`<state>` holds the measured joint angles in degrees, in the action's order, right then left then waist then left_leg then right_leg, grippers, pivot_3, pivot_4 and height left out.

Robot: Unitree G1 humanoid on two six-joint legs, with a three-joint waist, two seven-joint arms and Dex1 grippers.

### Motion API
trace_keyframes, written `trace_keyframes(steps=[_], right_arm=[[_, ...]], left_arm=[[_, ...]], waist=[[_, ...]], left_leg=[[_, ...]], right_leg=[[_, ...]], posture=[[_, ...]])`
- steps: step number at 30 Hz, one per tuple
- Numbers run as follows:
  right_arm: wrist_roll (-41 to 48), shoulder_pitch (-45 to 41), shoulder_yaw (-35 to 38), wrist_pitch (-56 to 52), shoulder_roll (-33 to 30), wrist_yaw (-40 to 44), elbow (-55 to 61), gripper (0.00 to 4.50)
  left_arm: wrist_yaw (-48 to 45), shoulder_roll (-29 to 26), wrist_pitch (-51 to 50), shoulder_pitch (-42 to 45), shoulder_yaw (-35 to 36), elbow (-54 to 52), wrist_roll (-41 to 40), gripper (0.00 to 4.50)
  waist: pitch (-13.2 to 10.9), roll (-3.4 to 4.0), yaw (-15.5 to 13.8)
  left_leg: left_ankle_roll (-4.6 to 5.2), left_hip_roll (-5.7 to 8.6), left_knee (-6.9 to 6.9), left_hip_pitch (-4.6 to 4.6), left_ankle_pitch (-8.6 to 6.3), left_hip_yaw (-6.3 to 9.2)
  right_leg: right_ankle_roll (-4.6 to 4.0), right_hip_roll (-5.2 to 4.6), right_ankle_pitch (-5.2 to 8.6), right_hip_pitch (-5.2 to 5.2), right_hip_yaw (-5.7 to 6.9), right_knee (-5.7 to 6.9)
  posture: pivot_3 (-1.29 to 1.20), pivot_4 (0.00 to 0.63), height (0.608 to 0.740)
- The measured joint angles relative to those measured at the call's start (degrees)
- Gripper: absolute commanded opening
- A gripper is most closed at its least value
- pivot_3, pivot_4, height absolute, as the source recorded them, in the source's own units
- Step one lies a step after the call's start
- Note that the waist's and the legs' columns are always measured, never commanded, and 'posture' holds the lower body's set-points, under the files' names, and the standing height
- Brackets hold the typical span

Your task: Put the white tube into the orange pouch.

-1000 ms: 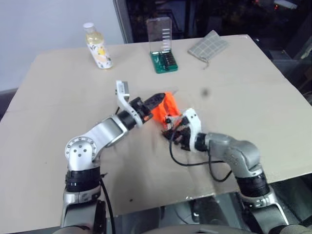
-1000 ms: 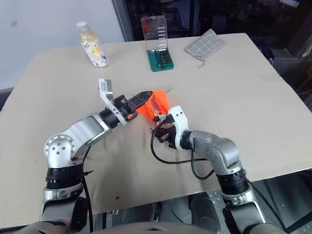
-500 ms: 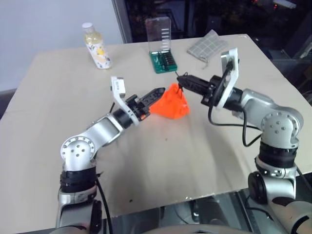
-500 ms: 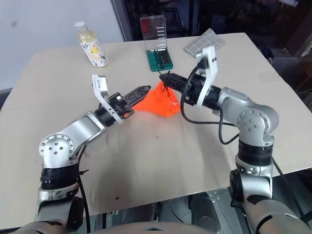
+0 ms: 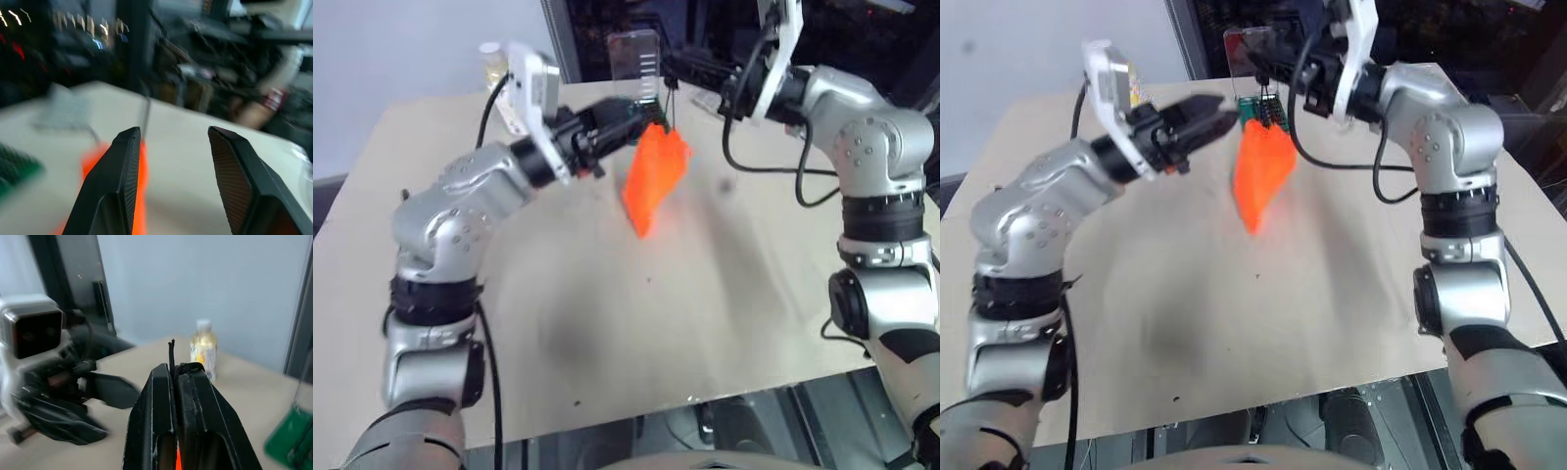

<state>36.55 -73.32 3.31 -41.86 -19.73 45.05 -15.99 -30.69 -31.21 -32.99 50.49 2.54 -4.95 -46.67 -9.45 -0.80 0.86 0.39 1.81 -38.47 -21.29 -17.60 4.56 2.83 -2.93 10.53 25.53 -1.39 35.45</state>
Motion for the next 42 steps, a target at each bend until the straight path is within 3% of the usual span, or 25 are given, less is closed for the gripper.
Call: trace_keyframes(steps=[2,8,37,40,42], right_arm=[[0.1,-1.4,-0.4,1.3,-0.1,3.3,-0.3,0.00],[-0.6,2.1,-0.6,1.5,-1.4,6.9,-0.3,0.00],[-1.1,2.5,-1.3,-0.4,-1.2,8.3,2.4,0.00],[-1.2,2.5,-1.4,-0.4,-1.2,8.3,2.5,0.00],[-1.3,2.7,-1.4,-0.4,-1.2,8.3,2.5,0.00]], left_arm=[[0.4,3.6,3.2,4.0,0.3,2.2,1.7,2.24],[-1.5,6.4,5.3,4.3,0.3,6.7,6.7,2.24],[-9.0,9.8,4.2,4.3,-0.6,6.7,10.6,2.24],[-8.8,10.4,4.3,4.3,-0.2,7.2,10.8,1.42],[-8.8,10.6,4.6,4.4,0.1,8.0,11.0,0.60]], waist=[[0.0,-0.03,0.2],[0.0,0.04,1.5],[0.0,0.04,1.5],[0.0,0.04,1.5],[0.0,0.04,1.5]], left_leg=[[-0.01,-0.04,0.06,-0.10,0.00,0.09],[0.02,0.06,-0.03,-0.66,-0.01,0.29],[0.01,0.09,-0.61,-0.60,-0.01,0.34],[0.02,0.09,-0.64,-0.60,-0.01,0.35],[0.02,0.10,-0.65,-0.60,-0.01,0.34]], right_leg=[[0.00,-0.05,0.00,0.13,0.16,0.04],[0.01,-0.29,0.00,0.71,0.34,0.05],[0.01,-0.29,-0.01,0.65,0.33,0.45],[0.01,-0.29,-0.01,0.64,0.32,0.46],[0.01,-0.29,-0.01,0.64,0.32,0.47]], posture=[[0.00,0.150,0.740],[0.00,0.150,0.740],[0.00,0.150,0.740],[0.00,0.150,0.740],[0.00,0.150,0.740]])
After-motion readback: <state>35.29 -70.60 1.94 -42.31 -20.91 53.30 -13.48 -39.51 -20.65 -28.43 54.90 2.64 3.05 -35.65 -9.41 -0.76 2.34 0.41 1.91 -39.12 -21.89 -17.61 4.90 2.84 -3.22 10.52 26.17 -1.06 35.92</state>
